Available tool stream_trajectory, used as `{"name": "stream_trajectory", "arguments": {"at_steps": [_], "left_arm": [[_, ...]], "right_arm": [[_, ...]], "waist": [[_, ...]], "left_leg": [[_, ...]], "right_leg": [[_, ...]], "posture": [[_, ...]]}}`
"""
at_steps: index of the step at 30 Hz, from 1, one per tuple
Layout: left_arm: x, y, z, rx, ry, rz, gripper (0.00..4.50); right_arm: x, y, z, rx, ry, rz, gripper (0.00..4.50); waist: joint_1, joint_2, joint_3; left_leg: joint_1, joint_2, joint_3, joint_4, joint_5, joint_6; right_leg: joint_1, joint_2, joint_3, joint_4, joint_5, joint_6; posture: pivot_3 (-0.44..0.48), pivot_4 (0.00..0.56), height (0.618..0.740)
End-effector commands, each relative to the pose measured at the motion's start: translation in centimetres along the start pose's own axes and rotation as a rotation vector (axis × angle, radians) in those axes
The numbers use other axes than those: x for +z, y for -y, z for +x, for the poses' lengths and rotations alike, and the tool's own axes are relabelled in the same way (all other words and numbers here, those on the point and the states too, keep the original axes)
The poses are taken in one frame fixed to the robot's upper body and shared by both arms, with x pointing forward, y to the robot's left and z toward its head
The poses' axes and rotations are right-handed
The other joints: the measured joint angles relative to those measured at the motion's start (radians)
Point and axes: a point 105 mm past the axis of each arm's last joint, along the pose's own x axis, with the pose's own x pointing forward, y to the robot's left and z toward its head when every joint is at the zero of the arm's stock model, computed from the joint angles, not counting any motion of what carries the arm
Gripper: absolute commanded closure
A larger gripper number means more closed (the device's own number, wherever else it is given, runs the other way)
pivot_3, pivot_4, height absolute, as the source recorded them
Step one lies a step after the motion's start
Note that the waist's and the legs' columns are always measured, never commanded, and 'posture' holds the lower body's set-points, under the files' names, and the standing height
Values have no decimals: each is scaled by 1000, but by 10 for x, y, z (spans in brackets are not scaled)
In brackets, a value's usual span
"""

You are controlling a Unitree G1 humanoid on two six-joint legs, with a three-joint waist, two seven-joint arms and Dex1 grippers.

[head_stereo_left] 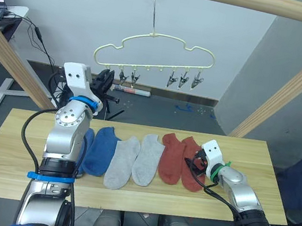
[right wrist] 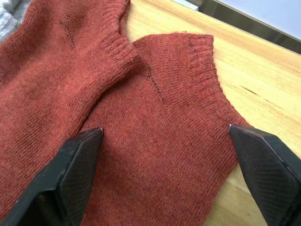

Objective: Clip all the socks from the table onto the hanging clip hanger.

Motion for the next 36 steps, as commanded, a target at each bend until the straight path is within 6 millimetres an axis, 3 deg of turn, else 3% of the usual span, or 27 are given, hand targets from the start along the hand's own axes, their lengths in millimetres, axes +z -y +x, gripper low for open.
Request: {"name": "stream_trajectory", "arguments": {"at_steps": [1,10,17,20,24,27,31,36], "left_arm": [[14,1,-1,-2,52,11,4350],[13,-2,-3,-2,39,4,4350],[5,-3,-6,-62,-36,-142,4350],[5,-10,-7,-71,-81,-298,4350],[0,-16,-10,-87,-162,-600,4350],[-1,-19,-13,-95,-204,-745,4350],[12,-13,-13,-156,-207,-894,4350],[13,-5,-16,-174,-236,-873,4350]], "right_arm": [[-19,0,-2,14,-68,-18,1232],[-43,5,-17,19,-108,-182,4399],[-32,25,-46,-89,-18,-139,4482],[0,24,-64,-110,88,-141,4482],[46,-6,-75,-12,235,-132,4482],[61,-28,-72,71,272,-171,4482],[94,-66,-50,190,349,-152,4482],[137,-103,-20,286,438,-100,4482]], "waist": [[0,0,0],[6,0,0],[22,0,0],[18,0,0],[-1,0,0],[-3,0,0],[-7,0,0],[1,0,0]], "left_leg": [[0,0,0,1,0,0],[0,-1,0,7,0,0],[-1,-1,0,8,0,0],[-1,0,1,8,0,0],[0,1,1,9,0,0],[2,1,0,10,0,0],[2,1,0,11,0,0],[2,1,-1,11,1,-1]], "right_leg": [[0,0,0,0,0,0],[2,0,1,0,3,4],[3,0,1,0,4,5],[2,0,2,0,4,5],[1,1,2,3,4,5],[1,1,2,7,3,5],[0,2,3,9,4,5],[0,2,2,10,3,5]], "posture": [[42,244,740],[58,240,740],[71,241,740],[74,241,740],[61,240,740],[56,235,740],[52,236,740],[78,228,740]]}}
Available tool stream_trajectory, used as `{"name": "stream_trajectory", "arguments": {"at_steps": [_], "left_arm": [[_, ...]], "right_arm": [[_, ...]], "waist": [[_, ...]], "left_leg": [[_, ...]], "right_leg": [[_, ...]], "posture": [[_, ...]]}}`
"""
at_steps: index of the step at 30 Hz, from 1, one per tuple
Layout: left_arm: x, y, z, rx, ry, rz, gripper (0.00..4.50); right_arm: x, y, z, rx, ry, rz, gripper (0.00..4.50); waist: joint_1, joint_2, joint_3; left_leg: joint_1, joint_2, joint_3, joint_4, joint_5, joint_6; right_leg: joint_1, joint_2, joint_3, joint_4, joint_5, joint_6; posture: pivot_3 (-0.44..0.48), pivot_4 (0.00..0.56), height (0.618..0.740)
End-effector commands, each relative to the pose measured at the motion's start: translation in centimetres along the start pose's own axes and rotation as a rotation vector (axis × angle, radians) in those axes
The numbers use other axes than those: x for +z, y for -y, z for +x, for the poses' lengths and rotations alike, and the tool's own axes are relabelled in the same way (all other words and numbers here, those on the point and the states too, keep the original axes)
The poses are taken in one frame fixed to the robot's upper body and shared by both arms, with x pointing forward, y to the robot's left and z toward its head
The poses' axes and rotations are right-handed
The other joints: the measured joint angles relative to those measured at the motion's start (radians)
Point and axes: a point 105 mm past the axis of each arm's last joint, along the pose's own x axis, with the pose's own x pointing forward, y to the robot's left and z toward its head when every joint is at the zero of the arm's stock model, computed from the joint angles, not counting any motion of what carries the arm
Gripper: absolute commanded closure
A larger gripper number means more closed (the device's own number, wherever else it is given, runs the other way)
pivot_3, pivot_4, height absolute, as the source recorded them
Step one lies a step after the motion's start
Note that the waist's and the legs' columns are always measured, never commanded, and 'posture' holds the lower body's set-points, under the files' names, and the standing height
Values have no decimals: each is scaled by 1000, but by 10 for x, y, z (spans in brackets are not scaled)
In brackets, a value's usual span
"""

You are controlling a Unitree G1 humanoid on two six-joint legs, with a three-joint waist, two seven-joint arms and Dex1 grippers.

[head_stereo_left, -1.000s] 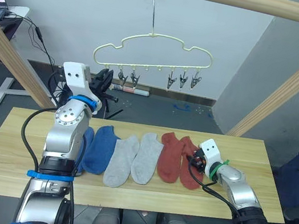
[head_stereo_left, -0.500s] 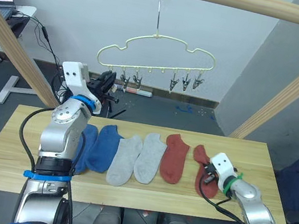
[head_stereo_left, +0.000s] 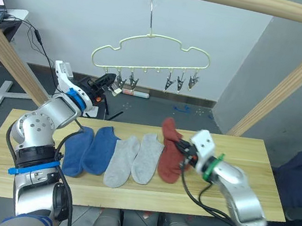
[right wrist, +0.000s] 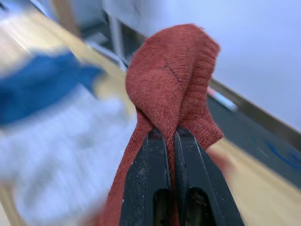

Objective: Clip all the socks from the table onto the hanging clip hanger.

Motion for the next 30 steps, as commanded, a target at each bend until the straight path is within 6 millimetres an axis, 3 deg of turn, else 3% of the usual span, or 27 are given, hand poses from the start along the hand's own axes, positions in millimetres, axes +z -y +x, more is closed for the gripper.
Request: {"name": "stream_trajectory", "arguments": {"at_steps": [1,4,7,20,30], "left_arm": [[4,6,-5,-6,11,12,4350],[2,9,-7,-15,10,13,4350],[2,10,-9,-18,19,7,4350],[-5,20,-10,-41,26,-7,4350],[-7,22,-13,-43,13,0,4350]], "right_arm": [[19,-10,20,36,55,8,4482],[43,-19,38,72,117,56,4482],[53,-27,46,113,129,46,4482],[53,-43,57,196,97,35,4482],[71,-41,57,197,149,35,4482]], "waist": [[4,0,0],[8,0,0],[10,0,0],[23,0,0],[28,0,0]], "left_leg": [[0,0,0,0,0,0],[-1,-1,0,0,0,0],[-2,-1,0,0,0,0],[-1,-1,-1,-1,0,0],[-2,-1,-1,-1,0,0]], "right_leg": [[0,0,0,-1,0,0],[0,-2,0,-2,0,0],[0,-2,-1,-2,0,0],[0,-2,-1,-1,0,0],[0,-2,-1,-2,0,0]], "posture": [[83,227,740],[94,224,740],[101,222,740],[118,225,740],[117,226,740]]}}
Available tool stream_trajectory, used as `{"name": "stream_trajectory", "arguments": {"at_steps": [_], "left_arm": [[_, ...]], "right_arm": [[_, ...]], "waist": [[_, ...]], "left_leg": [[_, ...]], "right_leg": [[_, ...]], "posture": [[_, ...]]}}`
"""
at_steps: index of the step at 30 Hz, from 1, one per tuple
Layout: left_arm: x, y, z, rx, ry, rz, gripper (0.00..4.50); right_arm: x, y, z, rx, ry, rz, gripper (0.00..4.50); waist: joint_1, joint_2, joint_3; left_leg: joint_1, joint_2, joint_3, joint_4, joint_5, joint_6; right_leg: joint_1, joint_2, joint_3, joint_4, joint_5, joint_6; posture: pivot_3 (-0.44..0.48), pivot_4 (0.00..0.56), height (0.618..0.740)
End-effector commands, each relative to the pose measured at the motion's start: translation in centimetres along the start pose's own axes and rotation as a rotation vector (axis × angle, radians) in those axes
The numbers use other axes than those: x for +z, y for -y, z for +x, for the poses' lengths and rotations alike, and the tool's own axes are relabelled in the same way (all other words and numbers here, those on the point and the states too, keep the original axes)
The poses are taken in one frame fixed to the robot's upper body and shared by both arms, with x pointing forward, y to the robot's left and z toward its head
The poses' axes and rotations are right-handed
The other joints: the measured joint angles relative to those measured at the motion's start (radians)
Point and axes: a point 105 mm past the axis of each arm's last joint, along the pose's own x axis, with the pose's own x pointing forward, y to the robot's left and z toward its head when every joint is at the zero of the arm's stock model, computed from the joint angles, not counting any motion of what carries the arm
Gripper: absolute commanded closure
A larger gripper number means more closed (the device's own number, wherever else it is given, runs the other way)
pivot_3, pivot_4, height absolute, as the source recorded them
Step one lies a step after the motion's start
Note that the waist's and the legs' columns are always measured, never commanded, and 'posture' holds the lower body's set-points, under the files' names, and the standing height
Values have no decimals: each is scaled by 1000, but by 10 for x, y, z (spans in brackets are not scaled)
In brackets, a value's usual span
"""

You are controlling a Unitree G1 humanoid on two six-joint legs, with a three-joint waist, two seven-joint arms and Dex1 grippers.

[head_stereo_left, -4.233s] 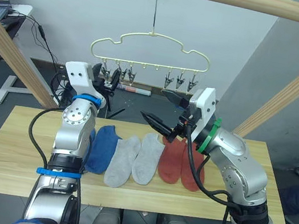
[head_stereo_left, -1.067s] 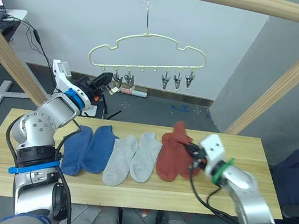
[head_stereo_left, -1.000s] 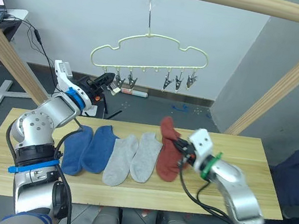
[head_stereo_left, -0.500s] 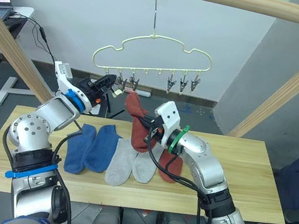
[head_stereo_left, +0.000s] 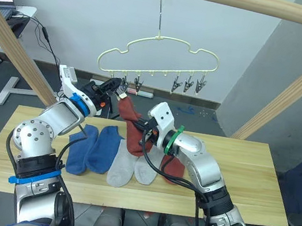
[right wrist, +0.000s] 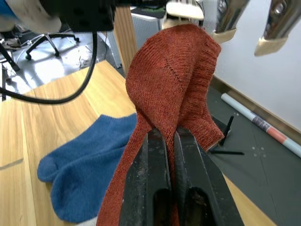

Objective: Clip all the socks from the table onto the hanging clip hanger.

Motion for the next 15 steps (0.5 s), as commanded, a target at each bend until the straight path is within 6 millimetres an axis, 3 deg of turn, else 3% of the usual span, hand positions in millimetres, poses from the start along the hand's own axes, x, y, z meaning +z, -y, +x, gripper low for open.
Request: {"name": "stream_trajectory", "arguments": {"at_steps": [1,15], "left_arm": [[6,6,-4,-15,19,25,4350],[2,9,-4,-28,7,37,4350]], "right_arm": [[24,-4,-1,23,80,-19,4482],[36,-17,1,72,110,-5,4482]], "waist": [[0,0,0],[0,0,0]], "left_leg": [[0,0,0,0,0,0],[0,0,0,0,0,0]], "right_leg": [[0,0,0,0,0,0],[0,0,0,0,0,0]], "posture": [[118,226,740],[119,227,740]]}}
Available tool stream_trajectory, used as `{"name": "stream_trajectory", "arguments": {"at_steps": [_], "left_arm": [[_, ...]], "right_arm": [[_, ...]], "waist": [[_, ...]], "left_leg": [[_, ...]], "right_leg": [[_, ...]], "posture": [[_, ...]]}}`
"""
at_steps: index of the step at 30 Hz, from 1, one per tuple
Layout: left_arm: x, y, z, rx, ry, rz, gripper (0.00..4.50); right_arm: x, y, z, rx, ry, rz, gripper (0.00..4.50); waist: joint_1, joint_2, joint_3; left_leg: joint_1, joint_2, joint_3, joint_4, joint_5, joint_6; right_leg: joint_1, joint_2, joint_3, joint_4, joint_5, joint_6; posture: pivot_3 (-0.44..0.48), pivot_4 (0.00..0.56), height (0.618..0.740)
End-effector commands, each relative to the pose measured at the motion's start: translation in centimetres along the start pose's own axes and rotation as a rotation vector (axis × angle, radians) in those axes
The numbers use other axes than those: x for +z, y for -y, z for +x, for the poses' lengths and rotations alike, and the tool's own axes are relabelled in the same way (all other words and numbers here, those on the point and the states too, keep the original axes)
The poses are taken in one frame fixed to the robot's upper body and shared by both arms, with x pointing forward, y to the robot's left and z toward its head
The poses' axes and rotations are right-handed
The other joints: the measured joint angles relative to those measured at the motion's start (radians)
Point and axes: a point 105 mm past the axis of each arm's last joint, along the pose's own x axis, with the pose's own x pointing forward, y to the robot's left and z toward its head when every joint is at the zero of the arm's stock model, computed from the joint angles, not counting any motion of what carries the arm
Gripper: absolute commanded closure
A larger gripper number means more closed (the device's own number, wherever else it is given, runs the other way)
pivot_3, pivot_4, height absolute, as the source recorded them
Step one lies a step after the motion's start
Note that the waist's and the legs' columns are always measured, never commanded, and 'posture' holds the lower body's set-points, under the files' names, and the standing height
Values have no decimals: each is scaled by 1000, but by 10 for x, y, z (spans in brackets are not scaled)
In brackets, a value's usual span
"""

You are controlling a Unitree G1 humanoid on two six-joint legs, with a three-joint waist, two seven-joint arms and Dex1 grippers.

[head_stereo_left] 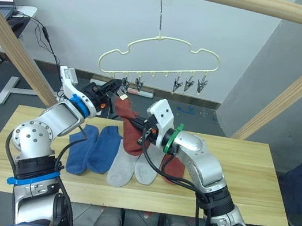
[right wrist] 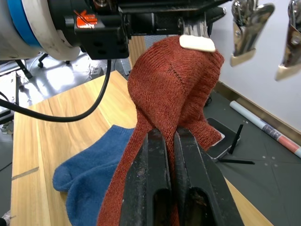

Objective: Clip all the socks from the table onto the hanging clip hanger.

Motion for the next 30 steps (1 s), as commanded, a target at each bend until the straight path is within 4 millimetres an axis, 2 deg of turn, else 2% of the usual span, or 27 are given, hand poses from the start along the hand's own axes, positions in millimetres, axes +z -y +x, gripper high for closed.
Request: {"name": "stream_trajectory", "arguments": {"at_steps": [1,5,6,7,9,15,18,21,24,30], "left_arm": [[6,6,-3,-19,25,29,4350],[6,10,-5,-32,31,69,4350],[7,10,-6,-36,37,69,3629],[8,11,-7,-43,40,69,3436],[9,11,-9,-47,41,74,2721],[21,-5,-17,40,87,152,931],[28,-19,-25,117,110,293,931],[29,-23,-30,135,112,395,889],[29,-24,-33,135,111,458,889],[25,-22,-39,120,104,573,889]], "right_arm": [[24,-9,4,34,73,-28,4482],[20,-9,7,33,66,-30,4482],[20,-9,8,30,64,-30,4500],[19,-9,7,28,62,-29,4500],[19,-8,7,25,61,-29,4500],[19,-11,9,40,73,-9,4500],[22,-19,13,67,100,70,4500],[25,-23,15,92,115,160,3755],[25,-25,15,104,109,200,2720],[-2,-10,1,50,10,156,617]], "waist": [[0,0,0],[0,0,0],[1,0,0],[2,0,0],[2,0,0],[3,0,0],[1,0,0],[3,0,0],[4,0,0],[17,0,0]], "left_leg": [[0,0,0,0,0,0],[0,0,0,0,0,0],[0,0,0,0,0,0],[0,0,0,0,0,0],[-1,0,0,0,0,0],[-1,0,0,-1,0,0],[-1,0,0,-2,0,0],[-1,1,0,-3,0,0],[-1,1,0,-4,0,0],[-2,0,0,-4,0,0]], "right_leg": [[0,0,0,0,0,0],[0,0,0,0,0,0],[0,0,0,0,0,0],[0,0,0,-1,0,0],[0,0,0,-1,0,0],[-1,0,0,-1,0,0],[-1,0,0,-1,-1,-1],[-2,0,-1,-1,-2,-3],[-2,0,0,-1,-2,-4],[-3,-1,-1,-1,-2,-4]], "posture": [[119,227,740],[122,228,740],[122,228,740],[127,227,740],[127,227,740],[132,229,740],[136,230,740],[139,230,740],[146,230,740],[155,229,740]]}}
